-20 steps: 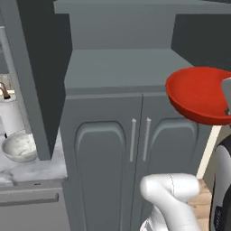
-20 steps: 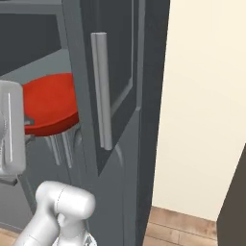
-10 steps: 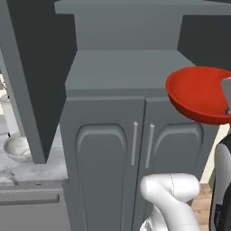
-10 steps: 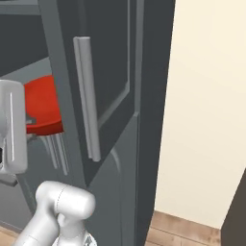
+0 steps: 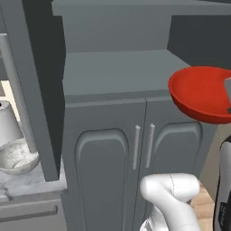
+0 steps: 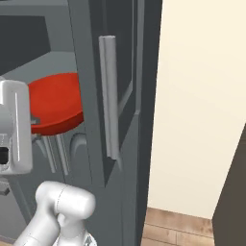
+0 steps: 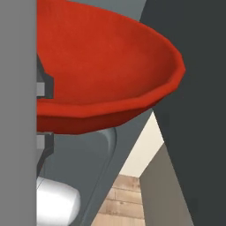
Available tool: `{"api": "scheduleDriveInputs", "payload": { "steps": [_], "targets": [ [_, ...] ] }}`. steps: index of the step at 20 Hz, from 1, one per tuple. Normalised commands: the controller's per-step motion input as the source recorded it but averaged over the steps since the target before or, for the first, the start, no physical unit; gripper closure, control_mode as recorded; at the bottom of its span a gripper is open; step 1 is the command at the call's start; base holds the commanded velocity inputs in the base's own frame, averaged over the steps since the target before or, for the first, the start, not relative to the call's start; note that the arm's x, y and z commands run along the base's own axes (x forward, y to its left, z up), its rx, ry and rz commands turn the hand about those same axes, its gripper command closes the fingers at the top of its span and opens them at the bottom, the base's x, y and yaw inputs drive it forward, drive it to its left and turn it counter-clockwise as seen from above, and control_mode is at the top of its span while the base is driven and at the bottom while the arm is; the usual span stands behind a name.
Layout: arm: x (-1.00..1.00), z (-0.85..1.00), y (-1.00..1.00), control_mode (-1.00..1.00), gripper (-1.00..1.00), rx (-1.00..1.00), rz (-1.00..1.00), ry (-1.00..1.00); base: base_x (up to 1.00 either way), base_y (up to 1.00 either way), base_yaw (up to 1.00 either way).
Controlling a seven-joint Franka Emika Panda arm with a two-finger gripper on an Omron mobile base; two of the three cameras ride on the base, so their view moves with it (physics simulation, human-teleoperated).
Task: Open the cabinet. Pick the bowls from the counter and place them in the cabinet. Then close the cabinet.
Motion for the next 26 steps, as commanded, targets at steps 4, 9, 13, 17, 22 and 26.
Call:
{"api": "scheduleDriveInputs", "payload": {
  "steps": [4,9,13,17,22,26],
  "targets": [
    [0.00,0.00,0.00,1.00,1.00,0.00,0.00,0.00,0.99,0.13,-0.19],
    [0.00,0.09,0.05,-1.00,1.00,0.00,0.00,-0.06,0.38,0.07,-0.01],
    [0.03,0.24,0.08,-1.00,1.00,0.03,0.05,-0.11,0.00,0.00,0.00],
    [0.14,0.12,0.16,-1.00,1.00,0.03,0.10,-0.07,0.00,0.00,0.00],
    [0.34,0.05,0.11,-1.00,1.00,0.03,0.16,0.00,0.00,0.00,0.00],
    [0.70,0.00,0.08,-1.00,1.00,0.00,0.10,0.00,0.00,0.00,0.00]
  ]
}}
